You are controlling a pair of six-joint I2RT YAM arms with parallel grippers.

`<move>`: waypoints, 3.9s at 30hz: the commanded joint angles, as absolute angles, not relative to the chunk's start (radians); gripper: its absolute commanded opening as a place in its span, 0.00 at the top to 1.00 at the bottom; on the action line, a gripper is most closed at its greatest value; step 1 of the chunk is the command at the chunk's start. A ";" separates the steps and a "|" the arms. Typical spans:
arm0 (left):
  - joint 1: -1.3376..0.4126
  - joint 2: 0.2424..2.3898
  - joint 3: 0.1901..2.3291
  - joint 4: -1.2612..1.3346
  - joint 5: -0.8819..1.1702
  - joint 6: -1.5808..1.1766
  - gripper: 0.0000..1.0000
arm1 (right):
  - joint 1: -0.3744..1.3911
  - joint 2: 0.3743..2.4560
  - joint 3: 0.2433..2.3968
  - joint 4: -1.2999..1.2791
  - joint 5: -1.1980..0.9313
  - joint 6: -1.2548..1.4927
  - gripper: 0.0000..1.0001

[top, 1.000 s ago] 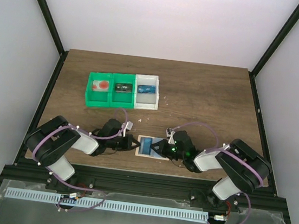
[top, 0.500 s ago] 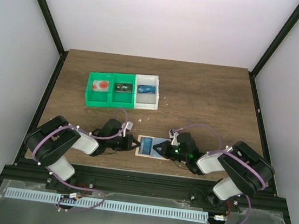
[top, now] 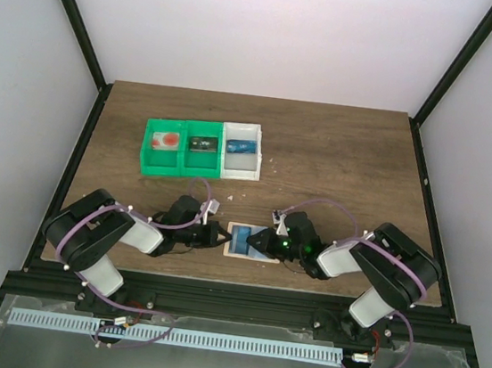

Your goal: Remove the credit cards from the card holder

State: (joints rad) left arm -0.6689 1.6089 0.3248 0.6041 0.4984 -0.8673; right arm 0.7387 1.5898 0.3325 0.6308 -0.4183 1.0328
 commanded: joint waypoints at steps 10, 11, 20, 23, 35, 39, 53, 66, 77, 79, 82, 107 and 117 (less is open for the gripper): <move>-0.688 1.685 0.280 0.526 0.496 -0.879 1.00 | 0.735 1.633 0.328 0.742 -0.442 1.045 0.85; -0.688 1.687 0.280 0.529 0.497 -0.879 1.00 | 0.735 1.636 0.323 0.764 -0.448 1.045 0.85; -0.691 1.688 0.283 0.529 0.497 -0.883 1.00 | 0.734 1.666 0.304 0.869 -0.485 1.055 0.88; -0.693 1.686 0.282 0.526 0.493 -0.883 1.00 | 0.733 1.670 0.297 0.892 -0.495 1.057 0.93; -0.694 1.670 0.285 0.491 0.471 -0.874 0.95 | 0.698 1.637 0.222 0.950 -0.506 1.037 0.99; -0.694 1.676 0.288 0.483 0.465 -0.873 0.95 | 0.688 1.628 0.204 0.954 -0.503 1.037 0.99; -0.695 1.638 0.343 0.414 0.446 -0.868 0.96 | 0.660 1.451 0.217 0.693 -0.431 0.918 1.00; -0.695 1.462 0.522 0.234 0.481 -0.847 0.67 | 0.661 1.121 0.304 0.289 -0.264 0.594 1.00; -0.597 1.277 0.582 0.227 0.751 -1.130 0.40 | 0.815 0.997 0.355 0.424 -0.106 0.063 1.00; -0.591 1.236 0.547 0.287 0.754 -1.269 0.43 | 0.870 0.984 0.318 0.542 -0.073 -0.044 1.00; -0.590 1.161 0.507 0.279 0.693 -1.423 0.49 | 0.935 0.999 0.294 0.610 0.010 -0.138 0.99; -0.586 0.950 0.387 0.234 0.661 -1.632 0.49 | 1.175 1.145 0.346 0.667 0.318 -0.515 0.99; -0.585 0.964 0.336 0.306 0.668 -1.658 0.75 | 1.230 1.176 0.354 0.695 0.378 -0.572 0.99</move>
